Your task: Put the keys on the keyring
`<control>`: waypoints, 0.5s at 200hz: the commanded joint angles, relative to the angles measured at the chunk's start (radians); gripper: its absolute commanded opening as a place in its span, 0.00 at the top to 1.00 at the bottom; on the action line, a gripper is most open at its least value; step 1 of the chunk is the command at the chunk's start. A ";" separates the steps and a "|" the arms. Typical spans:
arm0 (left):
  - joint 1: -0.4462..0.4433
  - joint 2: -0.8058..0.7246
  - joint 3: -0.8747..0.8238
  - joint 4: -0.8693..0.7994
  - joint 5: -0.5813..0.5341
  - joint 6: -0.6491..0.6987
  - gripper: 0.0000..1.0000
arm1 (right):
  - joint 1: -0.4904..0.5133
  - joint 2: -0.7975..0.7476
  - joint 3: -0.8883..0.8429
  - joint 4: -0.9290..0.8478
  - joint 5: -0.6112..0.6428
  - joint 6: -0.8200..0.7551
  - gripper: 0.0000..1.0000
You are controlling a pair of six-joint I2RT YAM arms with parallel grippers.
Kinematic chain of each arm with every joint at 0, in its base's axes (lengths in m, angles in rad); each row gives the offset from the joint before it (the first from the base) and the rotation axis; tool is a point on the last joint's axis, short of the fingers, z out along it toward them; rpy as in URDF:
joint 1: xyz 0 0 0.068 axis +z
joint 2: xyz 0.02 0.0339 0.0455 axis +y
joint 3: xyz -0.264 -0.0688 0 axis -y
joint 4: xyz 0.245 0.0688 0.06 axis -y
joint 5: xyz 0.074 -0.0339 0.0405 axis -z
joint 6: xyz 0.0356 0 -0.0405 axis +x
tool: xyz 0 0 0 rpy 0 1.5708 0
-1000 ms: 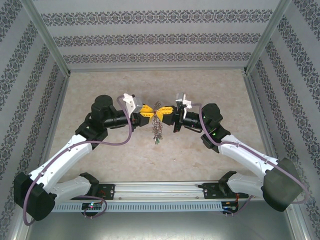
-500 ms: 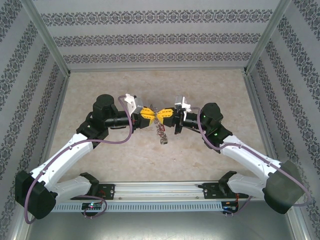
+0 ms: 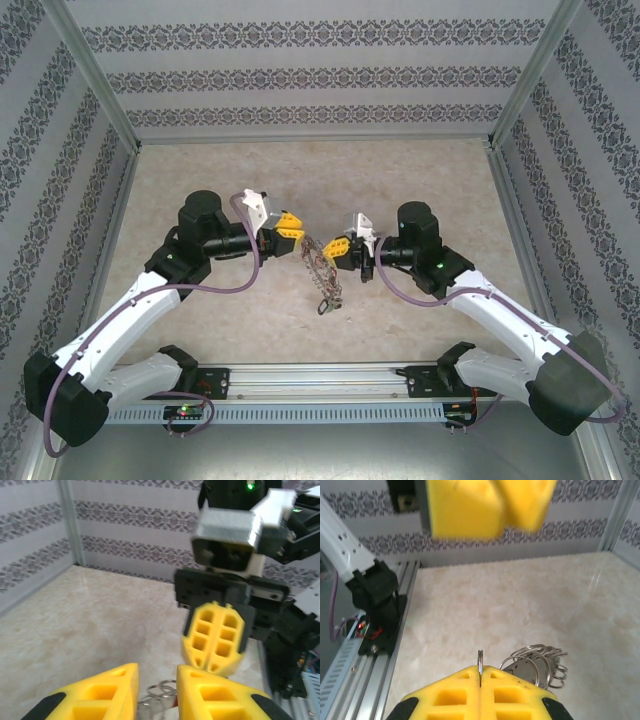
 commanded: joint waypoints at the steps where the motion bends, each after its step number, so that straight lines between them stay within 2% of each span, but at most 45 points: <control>1: 0.031 -0.024 -0.003 -0.034 -0.108 0.024 0.71 | -0.010 0.000 0.042 -0.112 -0.008 -0.142 1.00; 30: 0.063 -0.027 -0.027 -0.054 -0.199 0.010 0.67 | -0.001 0.058 0.041 -0.104 -0.023 -0.149 1.00; 56: 0.105 -0.047 -0.073 -0.048 -0.357 -0.049 0.66 | 0.061 0.124 0.078 -0.067 -0.007 -0.131 1.00; 100: 0.173 -0.094 -0.130 -0.057 -0.494 -0.129 0.61 | 0.134 0.267 0.171 0.096 0.003 -0.015 1.00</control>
